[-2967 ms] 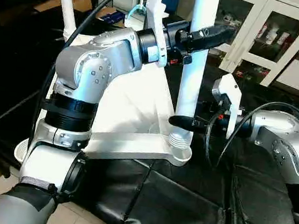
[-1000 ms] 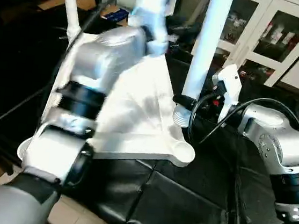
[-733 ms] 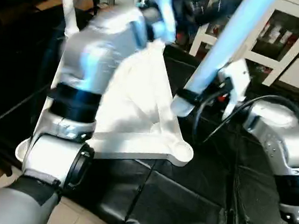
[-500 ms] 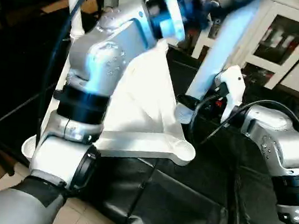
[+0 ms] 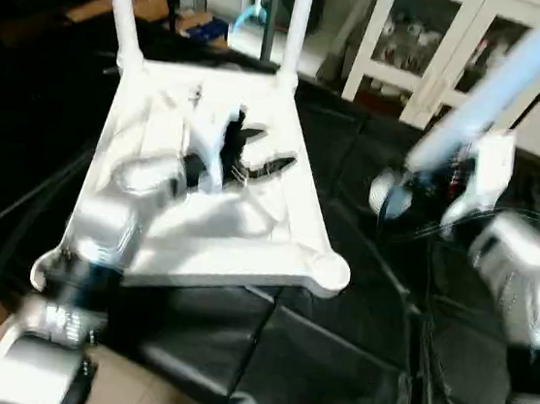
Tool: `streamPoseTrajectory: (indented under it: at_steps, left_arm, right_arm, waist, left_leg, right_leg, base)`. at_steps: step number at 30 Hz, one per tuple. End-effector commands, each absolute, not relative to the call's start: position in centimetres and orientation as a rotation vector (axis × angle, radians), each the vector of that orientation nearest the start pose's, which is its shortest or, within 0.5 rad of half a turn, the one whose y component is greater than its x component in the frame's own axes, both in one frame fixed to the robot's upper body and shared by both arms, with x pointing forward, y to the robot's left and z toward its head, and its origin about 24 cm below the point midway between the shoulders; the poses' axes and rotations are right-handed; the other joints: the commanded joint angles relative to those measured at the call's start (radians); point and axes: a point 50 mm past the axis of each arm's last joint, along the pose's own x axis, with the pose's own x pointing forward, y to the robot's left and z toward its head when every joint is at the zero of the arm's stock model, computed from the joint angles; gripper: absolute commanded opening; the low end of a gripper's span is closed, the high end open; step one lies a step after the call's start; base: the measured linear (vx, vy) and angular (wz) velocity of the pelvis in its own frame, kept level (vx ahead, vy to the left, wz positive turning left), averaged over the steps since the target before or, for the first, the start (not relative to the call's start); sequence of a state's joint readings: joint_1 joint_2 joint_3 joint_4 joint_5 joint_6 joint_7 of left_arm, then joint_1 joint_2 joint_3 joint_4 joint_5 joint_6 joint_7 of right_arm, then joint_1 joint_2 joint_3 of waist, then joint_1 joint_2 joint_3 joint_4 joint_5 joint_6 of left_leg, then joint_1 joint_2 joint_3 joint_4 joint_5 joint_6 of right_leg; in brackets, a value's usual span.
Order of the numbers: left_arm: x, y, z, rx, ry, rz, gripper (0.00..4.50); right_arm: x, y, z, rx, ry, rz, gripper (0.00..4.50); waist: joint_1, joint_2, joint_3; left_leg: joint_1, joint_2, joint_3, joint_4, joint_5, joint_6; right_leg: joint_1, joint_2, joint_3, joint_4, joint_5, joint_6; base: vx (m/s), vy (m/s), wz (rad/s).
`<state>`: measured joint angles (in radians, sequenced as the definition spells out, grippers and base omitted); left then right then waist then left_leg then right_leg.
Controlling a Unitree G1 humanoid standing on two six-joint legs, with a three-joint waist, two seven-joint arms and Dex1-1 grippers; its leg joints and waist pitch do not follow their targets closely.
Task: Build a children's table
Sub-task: Insert table leg to table base
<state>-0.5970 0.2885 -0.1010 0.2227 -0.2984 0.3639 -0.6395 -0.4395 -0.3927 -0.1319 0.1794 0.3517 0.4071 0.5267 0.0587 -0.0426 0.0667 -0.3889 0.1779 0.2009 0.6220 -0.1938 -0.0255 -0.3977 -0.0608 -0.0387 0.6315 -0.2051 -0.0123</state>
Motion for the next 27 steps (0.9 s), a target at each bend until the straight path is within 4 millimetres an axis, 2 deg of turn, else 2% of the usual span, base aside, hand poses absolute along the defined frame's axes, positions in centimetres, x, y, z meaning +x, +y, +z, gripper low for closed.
streamPoseTrajectory:
  at_steps: [1,2,3,5,8,9,10,11,12,13,14,15,17,18,20,21,22,23,25,27]
  left_arm:
    - [32.8,10.9,11.8,0.111,0.060,-0.892,3.97]
    - [31.7,10.4,10.9,0.097,0.081,-0.959,3.97]
    - [31.5,10.3,10.8,0.096,0.085,-0.973,3.97]
    - [30.4,9.9,10.2,0.099,0.109,-1.067,3.97]
    - [29.9,9.7,9.9,0.129,0.125,-1.117,3.97]
    - [29.6,9.8,9.7,0.150,0.136,-1.137,3.97]
    - [29.2,10.1,8.3,0.247,0.193,-1.168,3.97]
    - [29.2,10.2,8.1,0.258,0.198,-1.167,3.97]
    - [29.2,10.4,7.7,0.283,0.208,-1.163,3.97]
    - [29.5,11.1,7.2,0.318,0.215,-1.115,3.97]
    - [29.8,11.6,7.0,0.322,0.216,-1.066,3.97]
    - [29.9,12.0,6.9,0.318,0.221,-1.040,3.97]
    - [29.9,13.2,6.5,0.327,0.259,-1.006,3.97]
    - [29.9,13.2,6.5,0.329,0.260,-1.006,3.97]
    - [30.0,13.8,6.6,0.373,0.284,-1.018,3.97]
    - [30.1,13.9,6.6,0.379,0.287,-1.021,3.97]
    - [30.1,13.9,6.6,0.383,0.288,-1.023,3.97]
    - [30.0,13.8,6.6,0.353,0.308,-1.050,3.97]
    - [29.6,13.2,6.6,0.298,0.332,-1.108,3.97]
    - [29.0,12.4,6.1,0.245,0.344,-1.160,3.97]
  right_arm:
    - [31.8,-20.5,13.8,0.050,0.018,0.481,1.84]
    - [31.2,-20.1,13.7,0.044,0.027,0.516,1.84]
    - [31.0,-20.0,13.6,0.044,0.030,0.525,1.84]
    - [30.1,-19.7,13.3,0.044,0.036,0.573,1.84]
    - [29.7,-19.7,13.1,0.040,0.030,0.593,1.84]
    - [29.6,-19.6,13.1,0.041,0.026,0.603,1.84]
    - [29.3,-19.2,13.2,0.044,0.006,0.636,1.84]
    - [29.3,-19.1,13.1,0.045,0.005,0.639,1.84]
    - [29.2,-18.9,13.1,0.047,0.001,0.646,1.84]
    - [29.1,-18.5,13.1,0.040,-0.004,0.663,1.84]
    - [29.0,-18.3,12.9,0.034,0.004,0.681,1.84]
    - [29.0,-18.1,12.7,0.030,0.014,0.694,1.84]
    - [28.7,-17.3,12.1,-0.001,0.039,0.731,1.84]
    - [28.7,-17.3,12.1,-0.002,0.039,0.732,1.84]
    - [28.7,-17.2,12.3,-0.007,0.041,0.750,1.84]
    - [28.7,-17.3,12.3,0.002,0.044,0.748,1.84]
    - [28.8,-17.4,12.3,0.007,0.046,0.746,1.84]
    - [28.7,-17.5,12.5,-0.001,0.050,0.761,1.84]
    - [28.7,-18.0,12.9,-0.014,0.048,0.761,1.84]
    - [28.8,-18.5,12.6,0.003,0.044,0.737,1.84]
  waist:
    - [-0.006,0.018,-0.082]
    - [-0.005,0.032,-0.080]
    - [-0.010,0.020,-0.073]
    - [-0.010,0.030,-0.074]
    - [-0.016,0.030,-0.070]
    - [-0.017,0.029,-0.069]
    - [-0.021,0.001,-0.067]
    - [-0.018,0.011,-0.067]
    - [-0.021,0.013,-0.065]
    - [-0.022,0.007,-0.068]
    - [-0.025,0.009,-0.067]
    - [-0.027,-0.004,-0.069]
    - [-0.027,0.001,-0.071]
    - [-0.027,-0.003,-0.071]
    - [-0.028,-0.004,-0.074]
    - [-0.027,0.009,-0.074]
    - [-0.028,0.013,-0.073]
    - [-0.026,0.026,-0.075]
    - [-0.024,0.024,-0.075]
    - [-0.021,0.023,-0.075]
  left_leg:
    - [0.032,0.055,-0.025,-0.069,-0.047,0.027]
    - [0.032,0.057,-0.028,-0.071,-0.066,0.021]
    - [0.031,0.061,-0.025,-0.077,-0.107,0.018]
    - [0.036,0.059,-0.026,-0.078,-0.157,-0.006]
    - [0.036,0.058,-0.027,-0.081,-0.183,-0.024]
    - [0.035,0.057,-0.027,-0.082,-0.189,-0.026]
    - [0.031,0.057,-0.026,-0.084,-0.198,-0.020]
    - [0.030,0.057,-0.031,-0.084,-0.196,-0.017]
    - [0.031,0.058,-0.030,-0.085,-0.191,-0.016]
    - [0.026,0.058,-0.032,-0.084,-0.171,-0.014]
    - [0.027,0.058,-0.031,-0.084,-0.169,-0.014]
    - [0.025,0.057,-0.030,-0.082,-0.156,-0.009]
    - [0.027,0.058,-0.029,-0.080,-0.140,-0.006]
    - [0.028,0.059,-0.029,-0.082,-0.132,-0.004]
    - [0.032,0.059,-0.028,-0.081,-0.125,-0.003]
    - [0.033,0.059,-0.029,-0.081,-0.115,-0.003]
    - [0.038,0.059,-0.025,-0.081,-0.120,-0.008]
    - [0.039,0.059,-0.027,-0.081,-0.120,-0.013]
    - [0.038,0.056,-0.025,-0.081,-0.129,-0.021]
    - [0.033,0.054,-0.025,-0.080,-0.143,-0.018]
  right_leg:
    - [0.057,-0.073,0.044,-0.057,0.111,-0.264]
    - [0.057,-0.075,0.045,-0.057,0.084,-0.258]
    - [0.057,-0.076,0.047,-0.065,0.021,-0.242]
    - [0.051,-0.080,0.050,-0.077,-0.113,-0.216]
    - [0.043,-0.075,0.048,-0.082,-0.162,-0.203]
    - [0.044,-0.075,0.048,-0.083,-0.174,-0.201]
    - [0.043,-0.074,0.047,-0.090,-0.209,-0.186]
    - [0.044,-0.078,0.048,-0.086,-0.225,-0.177]
    - [0.039,-0.078,0.048,-0.088,-0.249,-0.162]
    - [0.043,-0.080,0.048,-0.084,-0.246,-0.150]
    - [0.040,-0.079,0.048,-0.086,-0.243,-0.147]
    - [0.042,-0.081,0.047,-0.082,-0.234,-0.146]
    - [0.038,-0.081,0.047,-0.081,-0.207,-0.155]
    - [0.036,-0.079,0.046,-0.079,-0.184,-0.158]
    - [0.033,-0.074,0.045,-0.073,-0.140,-0.169]
    - [0.034,-0.075,0.046,-0.069,-0.105,-0.179]
    - [0.029,-0.071,0.046,-0.072,-0.077,-0.189]
    - [0.031,-0.071,0.046,-0.067,-0.060,-0.197]
    - [0.038,-0.069,0.046,-0.065,-0.012,-0.218]
    - [0.042,-0.076,0.048,-0.068,-0.032,-0.229]
  base:
    - [0.000,0.000,0.00]
    - [0.000,0.000,0.00]
    - [0.000,0.000,0.00]
    - [0.000,0.000,0.00]
    - [0.000,0.000,0.00]
    - [0.000,0.000,0.00]
    - [0.000,0.000,0.00]
    - [0.000,0.000,0.00]
    - [0.000,0.000,0.00]
    - [0.000,0.000,0.00]
    - [0.000,0.000,0.00]
    - [0.000,0.000,0.00]
    - [0.000,0.000,0.00]
    - [0.000,0.000,0.00]
    - [0.000,0.000,0.00]
    - [0.000,0.000,0.00]
    - [0.000,0.000,0.00]
    - [0.000,0.000,0.00]
    - [0.000,0.000,0.00]
    - [0.000,0.000,0.00]
